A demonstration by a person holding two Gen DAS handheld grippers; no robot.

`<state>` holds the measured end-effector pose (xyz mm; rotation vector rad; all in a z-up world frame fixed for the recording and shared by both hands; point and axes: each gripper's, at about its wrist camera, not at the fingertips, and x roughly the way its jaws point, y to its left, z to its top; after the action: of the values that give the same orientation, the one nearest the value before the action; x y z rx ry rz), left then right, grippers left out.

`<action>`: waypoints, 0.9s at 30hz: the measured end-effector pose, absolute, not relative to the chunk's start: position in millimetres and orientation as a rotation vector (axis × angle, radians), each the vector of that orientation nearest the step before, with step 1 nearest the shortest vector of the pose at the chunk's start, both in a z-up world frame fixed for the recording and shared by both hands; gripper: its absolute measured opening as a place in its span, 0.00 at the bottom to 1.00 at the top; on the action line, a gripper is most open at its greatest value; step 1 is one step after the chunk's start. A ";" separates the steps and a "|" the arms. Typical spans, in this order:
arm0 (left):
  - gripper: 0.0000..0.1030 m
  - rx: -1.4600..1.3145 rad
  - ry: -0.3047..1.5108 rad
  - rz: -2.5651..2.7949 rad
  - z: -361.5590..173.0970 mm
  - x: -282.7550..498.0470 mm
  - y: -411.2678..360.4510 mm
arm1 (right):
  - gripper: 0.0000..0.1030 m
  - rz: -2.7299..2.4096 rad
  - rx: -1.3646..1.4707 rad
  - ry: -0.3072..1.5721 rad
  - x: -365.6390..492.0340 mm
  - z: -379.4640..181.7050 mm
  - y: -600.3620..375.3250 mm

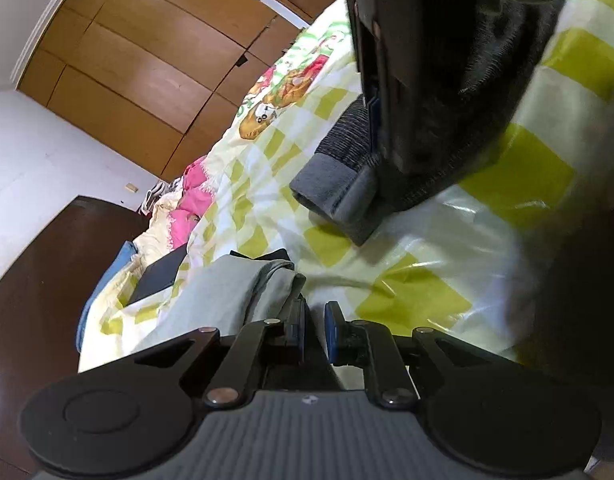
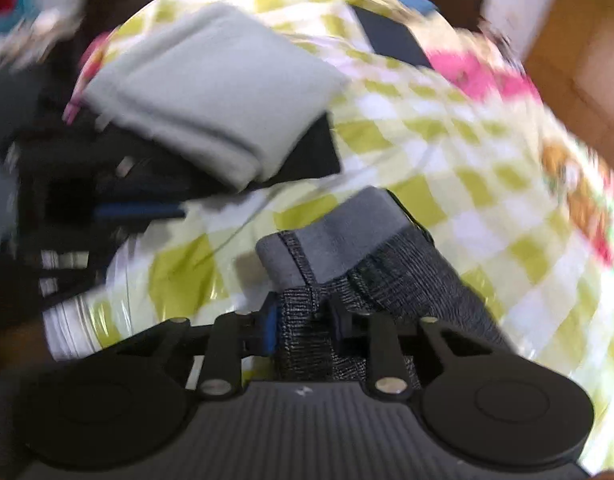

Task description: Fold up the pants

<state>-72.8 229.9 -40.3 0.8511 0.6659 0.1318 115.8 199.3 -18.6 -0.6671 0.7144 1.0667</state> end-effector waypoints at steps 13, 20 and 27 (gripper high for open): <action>0.29 0.809 0.649 0.127 -39.1 -83.1 225.5 | 0.14 1.023 -0.413 0.836 137.7 -18.8 213.9; 0.30 0.854 0.612 0.123 -24.3 -80.7 211.0 | 0.36 1.081 -0.329 0.821 127.3 -16.0 191.0; 0.34 0.804 0.497 0.064 -10.8 -42.0 168.1 | 0.36 0.915 -0.282 0.789 140.4 0.4 107.2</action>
<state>-42.0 168.1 -10.8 0.8042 0.4974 0.0642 140.4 107.2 0.4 -0.2816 0.7891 0.9152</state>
